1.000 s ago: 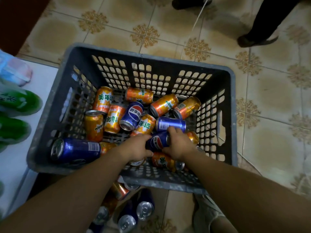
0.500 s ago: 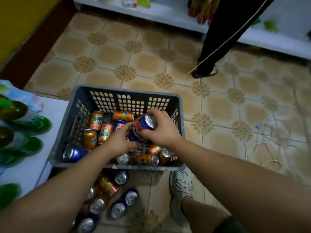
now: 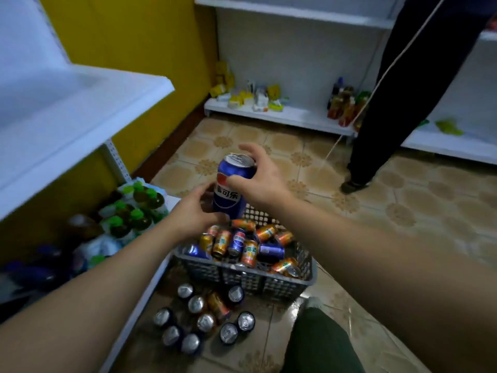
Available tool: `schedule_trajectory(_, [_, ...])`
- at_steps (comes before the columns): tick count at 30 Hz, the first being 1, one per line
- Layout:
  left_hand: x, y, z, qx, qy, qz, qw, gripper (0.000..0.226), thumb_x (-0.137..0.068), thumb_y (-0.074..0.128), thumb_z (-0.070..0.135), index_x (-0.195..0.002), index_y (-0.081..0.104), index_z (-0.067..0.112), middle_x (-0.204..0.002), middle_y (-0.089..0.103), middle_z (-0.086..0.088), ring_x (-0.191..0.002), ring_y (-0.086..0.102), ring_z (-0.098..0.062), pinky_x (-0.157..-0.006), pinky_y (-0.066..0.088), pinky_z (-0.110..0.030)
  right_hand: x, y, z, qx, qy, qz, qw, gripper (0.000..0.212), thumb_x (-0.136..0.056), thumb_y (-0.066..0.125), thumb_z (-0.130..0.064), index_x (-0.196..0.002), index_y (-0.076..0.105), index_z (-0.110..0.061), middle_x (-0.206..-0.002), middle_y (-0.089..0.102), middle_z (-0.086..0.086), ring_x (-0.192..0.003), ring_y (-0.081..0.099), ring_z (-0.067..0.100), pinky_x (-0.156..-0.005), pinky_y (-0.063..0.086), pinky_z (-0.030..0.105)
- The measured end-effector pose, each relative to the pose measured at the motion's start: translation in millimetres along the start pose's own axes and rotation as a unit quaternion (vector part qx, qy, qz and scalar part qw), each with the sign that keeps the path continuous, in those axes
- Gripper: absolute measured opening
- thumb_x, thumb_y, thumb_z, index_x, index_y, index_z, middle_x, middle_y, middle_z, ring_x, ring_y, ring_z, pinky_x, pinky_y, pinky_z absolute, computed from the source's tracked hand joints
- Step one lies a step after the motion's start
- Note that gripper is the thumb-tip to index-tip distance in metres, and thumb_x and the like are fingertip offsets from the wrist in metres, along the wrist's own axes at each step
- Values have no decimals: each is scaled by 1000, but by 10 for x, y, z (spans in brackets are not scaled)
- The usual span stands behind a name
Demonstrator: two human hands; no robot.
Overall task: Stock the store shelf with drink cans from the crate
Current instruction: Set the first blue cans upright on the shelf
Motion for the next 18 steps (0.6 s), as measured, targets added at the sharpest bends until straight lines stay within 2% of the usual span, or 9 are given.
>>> schedule_trajectory(4, [593, -418, 263, -4, 26, 57, 998, 78, -79, 74, 8, -141, 33, 28, -117, 54, 8, -102, 57, -6, -72, 48, -20, 203, 121, -716, -33, -67, -24, 997, 71, -73, 78, -30, -135, 43, -33, -125, 53, -2, -110, 56, 18, -88, 53, 33])
schedule_trajectory(6, [889, -637, 357, -3, 35, 99, 994, 73, -78, 75, 9, -138, 36, 27, -113, 55, 12, -100, 57, -5, -72, 49, -21, 318, 188, -1057, -53, -94, -40, 993, 70, -73, 77, -26, -135, 45, -30, -122, 53, -3, -106, 58, 17, -87, 54, 33])
schedule_trajectory(10, [1501, -1077, 477, -5, 45, 166, 985, 74, -74, 79, 9, -137, 41, 20, -121, 60, 1, -105, 61, -14, -86, 55, -37, 571, 440, -1694, -81, -146, -81, 983, 65, -76, 73, -21, -134, 45, -31, -118, 54, -1, -100, 60, 18, -84, 55, 35])
schedule_trajectory(13, [2001, -1369, 523, -2, 52, 219, 974, 61, -78, 74, 3, -127, 44, 22, -116, 61, -1, -98, 63, -9, -78, 53, -24, 798, 720, -2104, -98, -190, -109, 971, 64, -78, 71, -20, -135, 45, -30, -118, 55, 1, -95, 61, 15, -79, 54, 29])
schedule_trajectory(18, [2835, -1804, 381, -19, 36, 304, 952, 60, -78, 75, 11, -129, 47, 24, -116, 62, 3, -99, 63, -9, -78, 51, -24, 1231, 1321, -2635, -114, -235, -172, 950, 63, -79, 72, -19, -136, 45, -28, -119, 53, -2, -93, 59, 8, -82, 54, 29])
Point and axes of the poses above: each hand's wrist, its own x-axis away from the middle knuckle, its own y-axis out of the palm, z = x × y, the point moved 2 cm from there along -x, towards the middle knuckle
